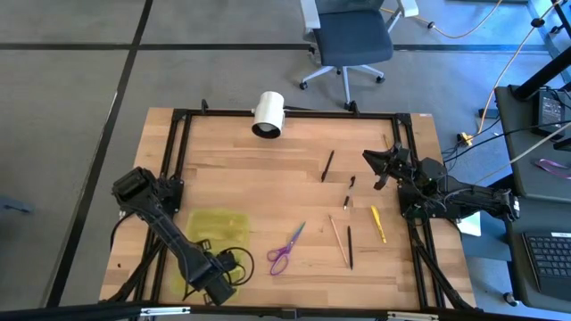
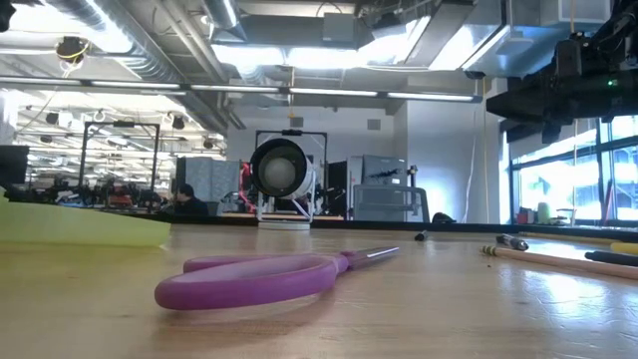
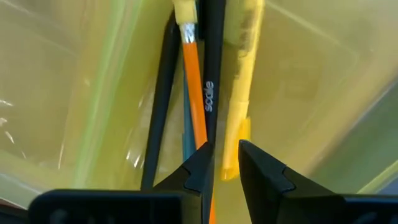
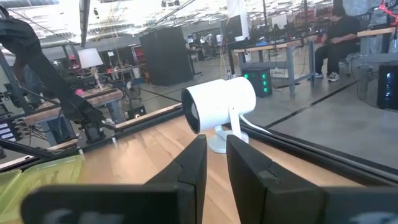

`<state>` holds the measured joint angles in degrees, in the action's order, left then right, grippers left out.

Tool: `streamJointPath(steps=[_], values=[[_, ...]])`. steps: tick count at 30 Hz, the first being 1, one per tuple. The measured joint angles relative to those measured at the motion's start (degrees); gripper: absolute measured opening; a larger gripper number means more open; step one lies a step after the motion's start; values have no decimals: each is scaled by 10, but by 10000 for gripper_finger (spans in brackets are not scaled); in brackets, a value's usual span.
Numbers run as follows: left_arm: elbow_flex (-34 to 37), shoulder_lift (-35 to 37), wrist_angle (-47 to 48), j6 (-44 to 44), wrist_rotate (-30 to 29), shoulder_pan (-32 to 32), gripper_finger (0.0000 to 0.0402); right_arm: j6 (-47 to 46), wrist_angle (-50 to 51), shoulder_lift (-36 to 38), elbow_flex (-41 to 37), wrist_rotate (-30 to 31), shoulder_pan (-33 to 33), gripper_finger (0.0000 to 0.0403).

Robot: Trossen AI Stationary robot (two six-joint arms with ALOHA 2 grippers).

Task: Pick & place school supplies into a supply box
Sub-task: Put the yellow pen into the yellow supply box

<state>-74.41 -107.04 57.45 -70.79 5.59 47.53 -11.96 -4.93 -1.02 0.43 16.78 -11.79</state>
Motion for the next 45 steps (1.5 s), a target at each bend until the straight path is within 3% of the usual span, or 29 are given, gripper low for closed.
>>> streamJointPath(steps=[4,12,17,22,25,33,36,39,45], values=[[0,7,0,-8,-9,1,65,-12,-8,0,0,0,0,67],[0,101,0,-13,-259,17,67,-5,-104,0,0,-50,0,67],[0,160,0,71,-422,13,61,33,-83,-1,10,-72,0,67],[0,208,-1,192,-463,-17,60,20,24,-27,67,-48,0,67],[0,227,-16,278,-436,-62,64,-4,77,-67,104,-31,0,67],[0,228,-223,532,-213,-194,67,-17,140,-247,218,1,0,67],[2,228,-266,590,-185,-219,64,-42,228,-326,288,15,0,67],[48,235,-365,629,-182,-238,60,-85,346,-406,355,13,2,67],[200,251,-609,672,-58,-298,61,-168,499,-530,443,12,23,67]])
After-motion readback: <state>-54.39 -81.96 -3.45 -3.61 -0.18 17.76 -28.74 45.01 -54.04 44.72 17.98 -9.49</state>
